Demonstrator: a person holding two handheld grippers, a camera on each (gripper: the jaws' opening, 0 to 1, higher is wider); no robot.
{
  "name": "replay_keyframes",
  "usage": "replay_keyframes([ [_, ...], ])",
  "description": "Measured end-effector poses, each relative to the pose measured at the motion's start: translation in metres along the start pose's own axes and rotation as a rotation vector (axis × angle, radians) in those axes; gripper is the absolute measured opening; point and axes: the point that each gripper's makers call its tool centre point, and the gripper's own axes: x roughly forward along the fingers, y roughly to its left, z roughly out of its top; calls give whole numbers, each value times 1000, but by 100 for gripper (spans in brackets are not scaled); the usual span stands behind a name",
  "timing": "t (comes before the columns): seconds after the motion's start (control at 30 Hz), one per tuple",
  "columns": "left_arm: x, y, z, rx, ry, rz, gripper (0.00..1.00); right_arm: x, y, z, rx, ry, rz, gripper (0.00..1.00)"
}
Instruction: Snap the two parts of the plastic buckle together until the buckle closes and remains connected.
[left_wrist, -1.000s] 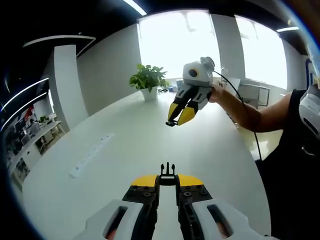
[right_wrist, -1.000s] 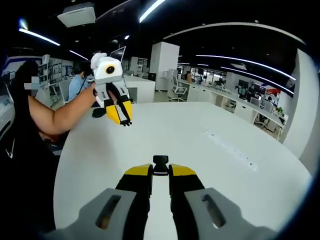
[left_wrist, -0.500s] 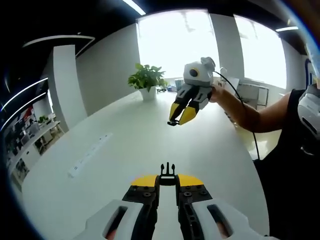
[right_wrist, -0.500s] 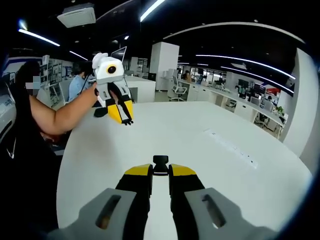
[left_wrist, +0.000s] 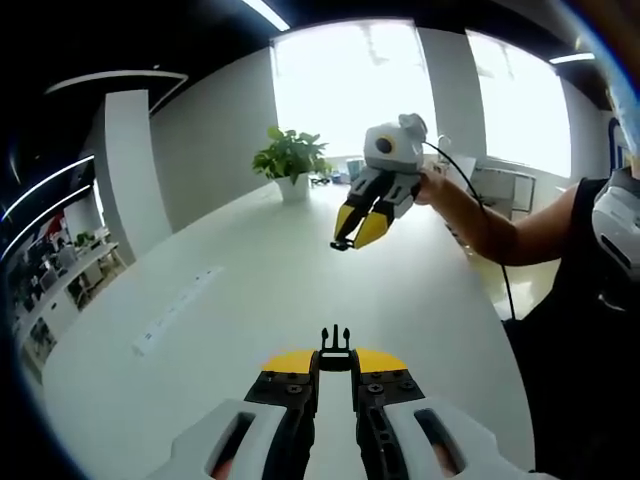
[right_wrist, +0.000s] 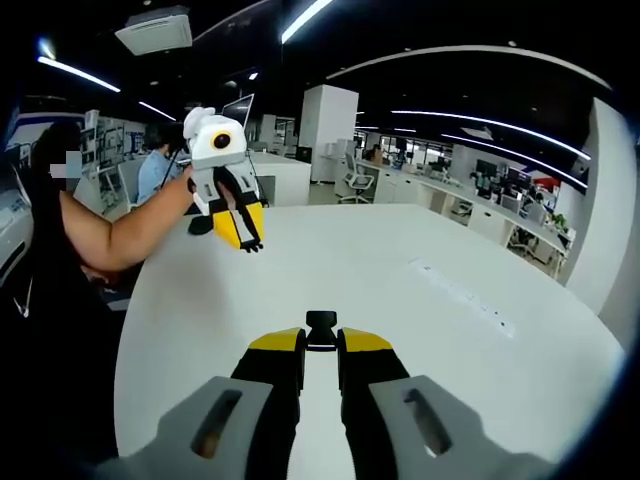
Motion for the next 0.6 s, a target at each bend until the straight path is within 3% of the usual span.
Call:
replay_keyframes([
  [0.6, -7, -8, -8, 5, 10, -2, 11, 3, 16, 1, -19, 3, 14, 13],
])
